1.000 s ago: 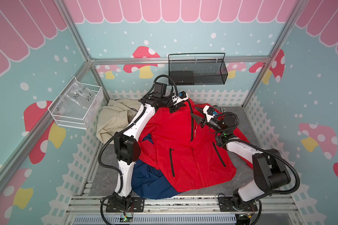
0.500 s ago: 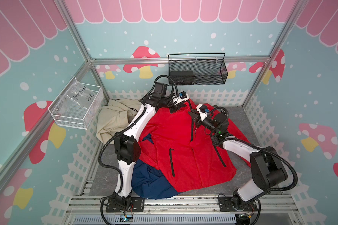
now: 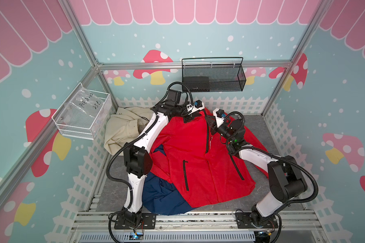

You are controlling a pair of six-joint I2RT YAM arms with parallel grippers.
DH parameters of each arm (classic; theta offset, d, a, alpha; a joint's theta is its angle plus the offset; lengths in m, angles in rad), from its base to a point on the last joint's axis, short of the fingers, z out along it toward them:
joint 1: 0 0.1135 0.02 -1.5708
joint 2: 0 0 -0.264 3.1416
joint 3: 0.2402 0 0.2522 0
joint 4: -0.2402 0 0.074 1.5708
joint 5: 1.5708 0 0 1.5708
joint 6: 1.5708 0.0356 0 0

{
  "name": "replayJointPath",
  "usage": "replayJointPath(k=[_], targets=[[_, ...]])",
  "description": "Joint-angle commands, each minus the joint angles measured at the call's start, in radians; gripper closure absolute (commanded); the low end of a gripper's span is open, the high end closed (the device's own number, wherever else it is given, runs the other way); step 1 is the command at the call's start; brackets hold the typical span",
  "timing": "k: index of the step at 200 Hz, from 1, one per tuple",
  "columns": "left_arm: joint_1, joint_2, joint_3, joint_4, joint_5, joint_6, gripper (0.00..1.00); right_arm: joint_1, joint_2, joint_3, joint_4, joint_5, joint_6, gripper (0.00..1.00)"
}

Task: Unzip the jacket
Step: Unzip the zipper on the jacket.

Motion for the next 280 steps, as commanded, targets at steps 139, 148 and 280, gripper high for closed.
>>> replayJointPath(k=[139, 148, 280], targets=[[-0.016, -0.043, 0.004, -0.041, 0.014, 0.069, 1.00, -0.023, 0.028, 0.062, 0.014, -0.017, 0.090, 0.85], [-0.016, -0.044, 0.001, -0.045, 0.014, 0.074, 1.00, -0.025, 0.028, 0.064, 0.013, -0.022, 0.096, 0.85], [-0.043, -0.043, 0.014, -0.059, 0.006, 0.082, 1.00, -0.024, 0.022, 0.084, -0.087, -0.035, -0.011, 0.84]])
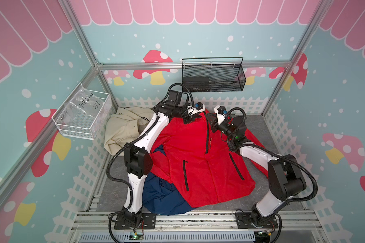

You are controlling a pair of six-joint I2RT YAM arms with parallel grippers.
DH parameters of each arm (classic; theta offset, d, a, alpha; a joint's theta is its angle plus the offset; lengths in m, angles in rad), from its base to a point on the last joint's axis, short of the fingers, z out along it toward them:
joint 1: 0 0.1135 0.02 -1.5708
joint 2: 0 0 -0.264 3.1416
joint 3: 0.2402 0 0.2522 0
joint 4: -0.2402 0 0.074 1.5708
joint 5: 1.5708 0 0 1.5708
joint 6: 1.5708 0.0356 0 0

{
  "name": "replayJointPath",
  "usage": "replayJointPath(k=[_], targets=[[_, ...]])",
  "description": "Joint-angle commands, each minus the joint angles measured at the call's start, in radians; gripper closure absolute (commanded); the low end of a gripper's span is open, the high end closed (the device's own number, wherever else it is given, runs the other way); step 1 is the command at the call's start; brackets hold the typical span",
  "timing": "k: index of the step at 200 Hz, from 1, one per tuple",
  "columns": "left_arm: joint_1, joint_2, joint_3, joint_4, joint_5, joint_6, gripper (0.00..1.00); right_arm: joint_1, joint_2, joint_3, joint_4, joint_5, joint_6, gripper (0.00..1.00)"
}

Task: Unzip the jacket
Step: Unzip the zipper on the jacket.

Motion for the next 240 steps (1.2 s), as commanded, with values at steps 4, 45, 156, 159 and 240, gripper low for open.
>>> replayJointPath(k=[4, 45, 156, 159, 240], targets=[[-0.035, -0.043, 0.016, -0.023, 0.017, 0.036, 1.00, 0.004, 0.005, 0.029, -0.047, 0.041, -0.043, 0.84], [-0.046, -0.045, 0.016, -0.037, 0.013, 0.047, 1.00, 0.006, 0.017, 0.074, -0.130, 0.090, -0.078, 0.85], [-0.046, -0.041, 0.036, -0.038, -0.007, 0.039, 1.00, 0.022, 0.020, 0.052, -0.189, 0.099, -0.261, 0.81], [-0.046, -0.041, 0.037, -0.038, -0.006, 0.040, 1.00, 0.022, 0.020, 0.050, -0.190, 0.095, -0.267, 0.82], [-0.044, -0.040, 0.033, -0.043, 0.011, 0.043, 1.00, 0.022, 0.020, 0.004, -0.100, 0.049, -0.344, 0.89]])
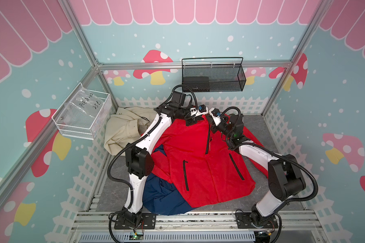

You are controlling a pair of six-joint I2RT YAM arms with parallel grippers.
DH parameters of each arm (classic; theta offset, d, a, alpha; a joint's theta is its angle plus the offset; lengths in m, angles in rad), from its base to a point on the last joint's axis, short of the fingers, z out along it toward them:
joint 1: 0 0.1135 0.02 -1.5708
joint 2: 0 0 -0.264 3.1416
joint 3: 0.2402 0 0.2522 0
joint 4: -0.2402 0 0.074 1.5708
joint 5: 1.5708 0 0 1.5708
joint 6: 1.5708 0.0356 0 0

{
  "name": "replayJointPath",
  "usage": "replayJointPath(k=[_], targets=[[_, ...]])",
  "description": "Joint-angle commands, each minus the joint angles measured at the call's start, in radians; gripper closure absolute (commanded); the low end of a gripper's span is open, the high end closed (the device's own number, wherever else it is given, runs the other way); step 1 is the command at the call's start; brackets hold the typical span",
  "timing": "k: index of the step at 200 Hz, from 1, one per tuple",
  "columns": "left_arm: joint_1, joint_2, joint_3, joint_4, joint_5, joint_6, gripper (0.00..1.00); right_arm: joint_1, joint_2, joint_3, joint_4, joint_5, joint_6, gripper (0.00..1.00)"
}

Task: Unzip the jacket
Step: Unzip the zipper on the jacket.

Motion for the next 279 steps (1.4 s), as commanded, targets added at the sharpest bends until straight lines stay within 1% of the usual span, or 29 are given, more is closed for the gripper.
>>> replayJointPath(k=[1, 30, 55, 79, 93, 111, 123, 130, 142, 182, 240, 261, 279], targets=[[-0.008, -0.039, 0.029, -0.010, 0.043, 0.024, 1.00, 0.007, 0.016, -0.032, 0.043, -0.032, -0.052, 0.89], [-0.008, -0.036, 0.026, -0.010, 0.042, 0.025, 1.00, 0.007, 0.010, -0.045, 0.071, -0.026, -0.063, 0.95], [-0.008, -0.034, 0.023, -0.010, 0.033, 0.018, 1.00, 0.007, -0.004, -0.071, 0.111, 0.011, -0.070, 1.00], [-0.007, -0.034, 0.012, -0.010, 0.006, 0.018, 1.00, 0.007, -0.031, -0.114, 0.164, 0.040, -0.083, 1.00], [-0.006, -0.029, 0.006, -0.009, -0.002, 0.013, 0.87, 0.008, -0.043, -0.131, 0.182, 0.046, -0.090, 1.00], [-0.007, -0.021, 0.006, -0.007, 0.025, -0.004, 0.70, 0.008, -0.054, -0.145, 0.202, 0.043, -0.094, 1.00], [-0.008, -0.016, 0.011, -0.007, 0.044, -0.011, 0.60, 0.008, -0.057, -0.150, 0.210, 0.039, -0.092, 1.00], [-0.011, -0.013, 0.014, -0.007, 0.049, -0.014, 0.57, 0.008, -0.060, -0.152, 0.212, 0.037, -0.092, 1.00], [-0.013, -0.007, 0.020, -0.007, 0.063, -0.023, 0.55, 0.009, -0.062, -0.155, 0.216, 0.037, -0.091, 1.00], [-0.014, 0.008, 0.037, -0.006, 0.084, -0.055, 0.58, 0.010, -0.071, -0.160, 0.219, 0.039, -0.094, 1.00], [-0.014, 0.034, 0.070, 0.005, 0.071, -0.100, 0.85, 0.011, -0.075, -0.166, 0.222, 0.036, -0.089, 1.00], [-0.012, 0.040, 0.083, 0.007, 0.074, -0.111, 1.00, 0.013, -0.073, -0.166, 0.226, 0.045, -0.095, 1.00], [-0.007, 0.047, 0.107, 0.007, 0.082, -0.138, 1.00, 0.013, -0.068, -0.171, 0.223, 0.068, -0.116, 1.00]])
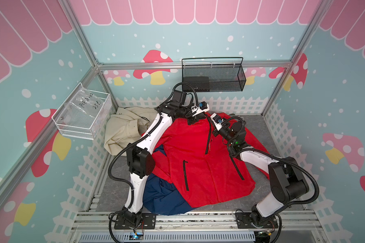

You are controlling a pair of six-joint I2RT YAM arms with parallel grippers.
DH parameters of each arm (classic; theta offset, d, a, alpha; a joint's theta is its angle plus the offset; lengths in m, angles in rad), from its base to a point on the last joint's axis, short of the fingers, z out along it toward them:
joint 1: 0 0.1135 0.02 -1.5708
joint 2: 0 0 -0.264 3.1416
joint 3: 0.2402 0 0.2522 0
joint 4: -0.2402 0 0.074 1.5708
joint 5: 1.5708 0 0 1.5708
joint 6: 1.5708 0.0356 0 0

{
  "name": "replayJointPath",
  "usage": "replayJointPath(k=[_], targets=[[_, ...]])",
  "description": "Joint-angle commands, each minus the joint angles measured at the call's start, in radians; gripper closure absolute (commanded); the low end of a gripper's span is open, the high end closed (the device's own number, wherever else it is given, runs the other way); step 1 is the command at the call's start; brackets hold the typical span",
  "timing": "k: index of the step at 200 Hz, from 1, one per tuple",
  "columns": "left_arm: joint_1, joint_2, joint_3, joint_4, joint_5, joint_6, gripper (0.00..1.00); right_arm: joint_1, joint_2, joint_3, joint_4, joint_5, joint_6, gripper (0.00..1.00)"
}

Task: Unzip the jacket
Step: Unzip the zipper on the jacket.

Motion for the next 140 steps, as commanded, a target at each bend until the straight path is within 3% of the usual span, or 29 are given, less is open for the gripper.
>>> replayJointPath(k=[1, 64, 140], targets=[[0.001, 0.021, 0.051, -0.001, 0.036, -0.031, 1.00, 0.007, -0.023, -0.021, 0.016, 0.016, -0.044, 1.00], [0.007, 0.037, 0.157, 0.020, -0.031, -0.083, 1.00, 0.007, -0.013, -0.055, 0.016, 0.080, -0.081, 1.00], [0.020, 0.031, 0.190, 0.060, 0.012, -0.130, 1.00, 0.007, 0.001, -0.027, -0.117, 0.120, -0.062, 1.00]])
